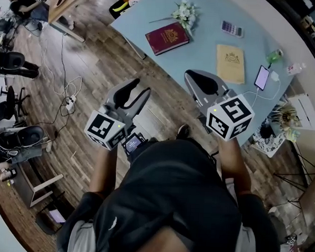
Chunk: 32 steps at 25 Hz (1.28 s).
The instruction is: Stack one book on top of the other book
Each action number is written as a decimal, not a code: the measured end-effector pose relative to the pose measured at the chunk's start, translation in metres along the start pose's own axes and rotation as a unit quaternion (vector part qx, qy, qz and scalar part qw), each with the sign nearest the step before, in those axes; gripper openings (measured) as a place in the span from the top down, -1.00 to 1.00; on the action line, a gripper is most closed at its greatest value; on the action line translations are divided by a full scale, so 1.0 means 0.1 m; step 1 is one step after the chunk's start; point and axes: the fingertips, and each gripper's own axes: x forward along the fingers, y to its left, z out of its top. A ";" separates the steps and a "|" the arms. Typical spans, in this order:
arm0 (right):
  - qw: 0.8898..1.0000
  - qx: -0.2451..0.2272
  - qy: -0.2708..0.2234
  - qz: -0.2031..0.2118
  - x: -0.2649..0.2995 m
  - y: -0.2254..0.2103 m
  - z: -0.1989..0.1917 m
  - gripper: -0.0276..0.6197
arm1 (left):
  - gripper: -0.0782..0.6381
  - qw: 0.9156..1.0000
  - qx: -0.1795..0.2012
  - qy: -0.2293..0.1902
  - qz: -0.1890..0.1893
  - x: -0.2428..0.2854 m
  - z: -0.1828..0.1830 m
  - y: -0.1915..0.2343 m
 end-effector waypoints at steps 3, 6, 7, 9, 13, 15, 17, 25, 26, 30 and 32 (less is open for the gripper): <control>1.000 0.001 -0.006 0.002 -0.06 -0.12 0.04 0.90 | 0.17 1.000 0.012 0.001 -0.001 0.13 0.07 -0.06; 1.000 0.006 -0.011 0.000 -0.12 -0.23 0.05 0.90 | 0.17 1.000 0.015 0.003 -0.007 0.26 0.08 -0.12; 1.000 0.008 -0.012 -0.001 -0.13 -0.26 0.04 0.90 | 0.17 1.000 0.015 0.006 -0.010 0.30 0.07 -0.13; 1.000 0.013 -0.013 -0.004 -0.15 -0.31 0.03 0.90 | 0.17 1.000 0.017 0.011 -0.016 0.38 0.06 -0.15; 1.000 0.022 -0.010 -0.014 -0.15 -0.42 -0.02 0.90 | 0.17 0.999 0.021 0.010 -0.032 0.51 0.08 -0.15; 0.999 0.024 -0.009 -0.022 -0.15 -0.47 -0.02 0.90 | 0.17 0.999 0.019 0.015 -0.038 0.58 0.07 -0.13; 0.999 0.024 -0.008 -0.035 -0.14 -0.53 -0.03 0.90 | 0.17 0.999 0.014 0.019 -0.048 0.67 0.06 -0.08; 0.996 0.023 -0.003 -0.086 0.15 -0.75 0.04 0.90 | 0.17 0.994 0.024 -0.001 -0.106 1.01 0.14 0.32; 0.995 0.022 -0.002 -0.092 0.21 -0.76 0.06 0.90 | 0.17 0.993 0.024 -0.003 -0.112 1.06 0.16 0.41; 0.993 0.023 -0.002 -0.116 0.50 -0.83 0.15 0.90 | 0.17 0.991 0.017 -0.006 -0.134 1.21 0.23 0.77; 0.992 0.026 -0.001 -0.127 0.65 -0.88 0.19 0.90 | 0.17 0.989 0.018 -0.007 -0.146 1.28 0.28 0.95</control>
